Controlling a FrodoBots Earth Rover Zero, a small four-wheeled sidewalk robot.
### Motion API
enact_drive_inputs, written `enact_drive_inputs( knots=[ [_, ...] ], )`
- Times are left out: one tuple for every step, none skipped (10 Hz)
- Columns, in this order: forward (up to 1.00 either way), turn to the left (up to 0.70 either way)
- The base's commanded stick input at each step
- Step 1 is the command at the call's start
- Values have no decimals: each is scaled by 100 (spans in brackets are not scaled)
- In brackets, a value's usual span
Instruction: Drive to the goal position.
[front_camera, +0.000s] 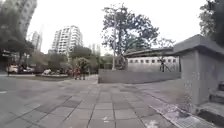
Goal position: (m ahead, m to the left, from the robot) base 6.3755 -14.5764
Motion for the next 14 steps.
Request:
enact_drive_inputs(
  knots=[
    [70, 0],
    [70, -13],
    [70, -14],
    [70, -14],
    [70, -14],
    [70, -14],
    [70, -14],
    [70, -14],
    [70, -14],
    [70, -14],
    [70, -14],
    [70, -14],
    [70, -14],
    [70, -14]
  ],
)
